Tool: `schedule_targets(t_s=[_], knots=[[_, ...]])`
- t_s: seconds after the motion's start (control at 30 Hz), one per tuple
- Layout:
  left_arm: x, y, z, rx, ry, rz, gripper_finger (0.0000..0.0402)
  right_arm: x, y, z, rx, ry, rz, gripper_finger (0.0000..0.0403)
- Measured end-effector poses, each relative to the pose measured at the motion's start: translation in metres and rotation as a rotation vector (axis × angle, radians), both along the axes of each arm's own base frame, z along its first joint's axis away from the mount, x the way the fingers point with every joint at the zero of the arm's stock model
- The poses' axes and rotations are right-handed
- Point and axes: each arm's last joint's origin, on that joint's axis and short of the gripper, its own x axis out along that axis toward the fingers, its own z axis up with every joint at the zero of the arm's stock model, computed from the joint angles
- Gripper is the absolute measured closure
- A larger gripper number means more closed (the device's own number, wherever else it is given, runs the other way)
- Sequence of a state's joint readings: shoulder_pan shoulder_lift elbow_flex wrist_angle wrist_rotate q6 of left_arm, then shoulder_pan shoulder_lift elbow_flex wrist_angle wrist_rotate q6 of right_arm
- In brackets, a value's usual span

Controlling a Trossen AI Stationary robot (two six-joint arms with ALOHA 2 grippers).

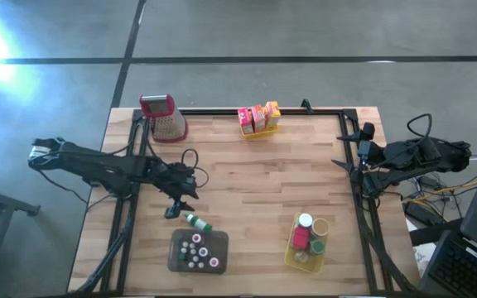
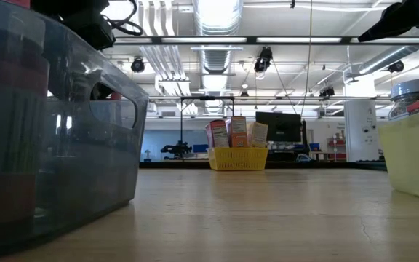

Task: Pick & Place Kitchen Items
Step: Put the large green food coloring bottle into the black bin

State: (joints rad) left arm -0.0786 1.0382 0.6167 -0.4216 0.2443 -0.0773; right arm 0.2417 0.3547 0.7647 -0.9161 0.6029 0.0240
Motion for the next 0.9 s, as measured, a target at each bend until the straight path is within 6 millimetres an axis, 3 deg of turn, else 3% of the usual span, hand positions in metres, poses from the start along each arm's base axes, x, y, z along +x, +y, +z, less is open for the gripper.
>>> schedule_targets(t_s=[0.4, 0.9], knots=[[-0.006, 0.0, -0.011, 0.07, 0.049, -0.119, 0.017, 0.0, 0.0, 0.0, 0.0, 0.0, 0.0, 0.0039], [-0.032, 0.0, -0.07, 0.058, -0.091, -0.186, 0.017, 0.0, 0.0, 0.0, 0.0, 0.0, 0.0, 0.004]])
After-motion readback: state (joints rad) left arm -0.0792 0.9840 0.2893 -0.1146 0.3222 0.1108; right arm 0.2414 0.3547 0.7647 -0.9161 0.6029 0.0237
